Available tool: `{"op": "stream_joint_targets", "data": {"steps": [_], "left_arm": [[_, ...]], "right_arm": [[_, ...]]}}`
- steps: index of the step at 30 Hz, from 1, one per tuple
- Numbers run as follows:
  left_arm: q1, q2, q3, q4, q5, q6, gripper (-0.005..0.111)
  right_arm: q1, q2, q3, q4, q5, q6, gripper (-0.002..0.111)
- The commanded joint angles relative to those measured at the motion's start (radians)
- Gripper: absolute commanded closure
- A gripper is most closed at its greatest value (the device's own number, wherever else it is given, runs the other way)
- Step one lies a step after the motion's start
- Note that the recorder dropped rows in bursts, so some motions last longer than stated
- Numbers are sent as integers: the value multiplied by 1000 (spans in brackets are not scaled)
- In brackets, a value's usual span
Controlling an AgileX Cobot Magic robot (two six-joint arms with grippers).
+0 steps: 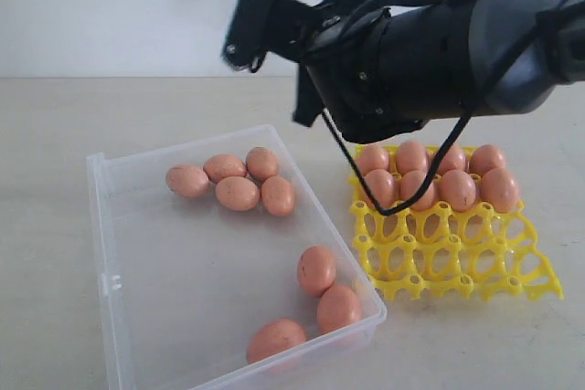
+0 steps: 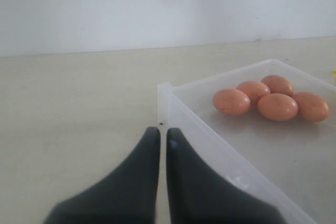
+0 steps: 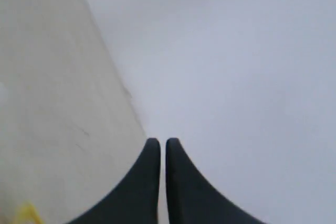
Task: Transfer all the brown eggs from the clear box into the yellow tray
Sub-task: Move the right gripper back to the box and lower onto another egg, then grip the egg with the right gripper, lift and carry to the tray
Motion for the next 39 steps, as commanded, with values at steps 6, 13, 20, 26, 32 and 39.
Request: {"op": "stream_joint_targets", "data": {"steps": [6,13,20,26,32,39], "left_arm": [[-5,-2,4,2,-7,1,103],[-5,-2,4,2,-7,1,103],[-5,-2,4,2,-7,1,103],[-5,-2,4,2,-7,1,103],[-5,-2,4,2,-7,1,103],[-5,-2,4,2,-7,1,103]], "right_arm": [[-57,-45,-202,1208,513,-908,109],[-66,121,-532,1797,536,-1332,109],[-64,289,-545,1848,171,-1615,57],[-64,388,-545,1816,108,-1666,56],[-64,435,-545,1676,25,-1655,56],[-64,475,-545,1641,-29,-1606,56]]}}
